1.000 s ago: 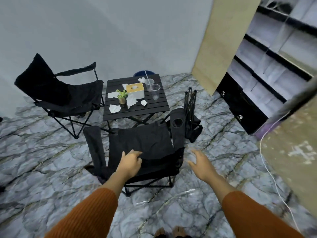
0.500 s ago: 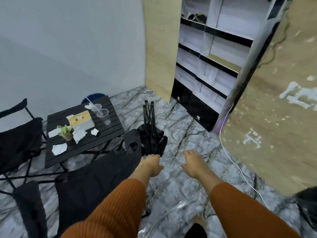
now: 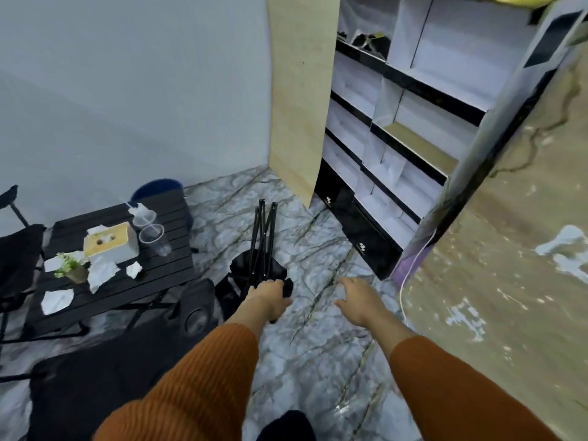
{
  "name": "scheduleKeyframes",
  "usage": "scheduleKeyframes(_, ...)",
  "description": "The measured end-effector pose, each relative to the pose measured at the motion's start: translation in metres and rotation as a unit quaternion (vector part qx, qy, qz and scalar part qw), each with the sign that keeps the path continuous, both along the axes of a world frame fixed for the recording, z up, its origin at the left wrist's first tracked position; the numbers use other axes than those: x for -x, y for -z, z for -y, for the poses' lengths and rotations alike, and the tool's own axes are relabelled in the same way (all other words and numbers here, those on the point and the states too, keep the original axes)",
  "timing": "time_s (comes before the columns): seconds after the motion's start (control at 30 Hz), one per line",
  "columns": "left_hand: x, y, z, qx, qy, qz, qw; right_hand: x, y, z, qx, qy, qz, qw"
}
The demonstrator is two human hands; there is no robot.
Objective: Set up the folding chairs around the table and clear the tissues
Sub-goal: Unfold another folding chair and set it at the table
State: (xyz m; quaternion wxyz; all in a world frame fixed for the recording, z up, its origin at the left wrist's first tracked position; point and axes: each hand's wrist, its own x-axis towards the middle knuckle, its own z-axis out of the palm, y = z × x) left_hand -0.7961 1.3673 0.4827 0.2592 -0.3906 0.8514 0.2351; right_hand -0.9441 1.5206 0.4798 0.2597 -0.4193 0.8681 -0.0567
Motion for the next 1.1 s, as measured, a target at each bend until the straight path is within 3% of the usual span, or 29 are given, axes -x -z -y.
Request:
scheduleKeyframes(0.33, 0.147, 0.003, 0.136, 0.005, -0.019, -0.007, 1.0, 0.164, -0.008, 0.138, 0.013, 0.001, 0.016, 1.0)
scheduleKeyframes(0.6, 0.241, -0.022, 0.262, 0.028, -0.07, -0.019, 0.997, 0.264, -0.031, 0.285, 0.025, -0.067, -0.008, 0.997)
scheduleKeyframes(0.9, 0.292, -0.004, 0.377, 0.054, -0.209, -0.024, 0.976, 0.35, -0.023, 0.455, 0.032, -0.205, -0.019, 0.978)
scheduleKeyframes(1.1, 0.305, 0.004, 0.42, 0.059, -0.371, -0.031, 0.926, 0.384, -0.02, 0.564, 0.009, -0.36, -0.013, 0.933)
